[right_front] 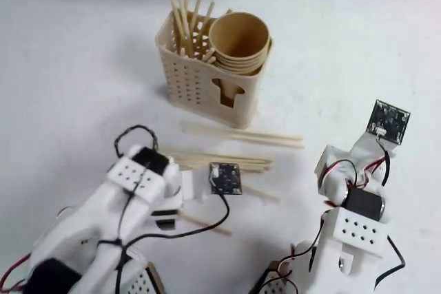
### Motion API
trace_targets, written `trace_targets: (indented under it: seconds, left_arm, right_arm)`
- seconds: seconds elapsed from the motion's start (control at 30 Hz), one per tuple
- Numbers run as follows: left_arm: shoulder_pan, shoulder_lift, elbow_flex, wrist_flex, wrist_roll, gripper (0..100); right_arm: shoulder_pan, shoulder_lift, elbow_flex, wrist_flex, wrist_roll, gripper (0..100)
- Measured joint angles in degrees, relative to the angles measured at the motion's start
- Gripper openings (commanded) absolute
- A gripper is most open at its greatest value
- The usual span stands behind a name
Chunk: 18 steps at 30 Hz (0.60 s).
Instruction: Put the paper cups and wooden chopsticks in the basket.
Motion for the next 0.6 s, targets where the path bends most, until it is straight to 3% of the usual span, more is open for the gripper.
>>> trace_targets:
  seconds: [0.17, 0.37, 0.6]
  left_arm:
    - [0.1, 8.1, 0.0, -4.5, 0.0, 14]
    - [0.6, 14.5, -1.3, -4.4, 0.0, 2]
    - [0.8, 17.0, -1.7, -5.3, 0.0, 2]
  right_arm:
    - [0.0, 0.0, 0.0, 0.0, 0.0, 1.8]
    - [0.0, 0.0, 0.0, 0.0, 0.0, 1.8]
    - [0.0, 0.0, 0.0, 0.0, 0.0, 1.8]
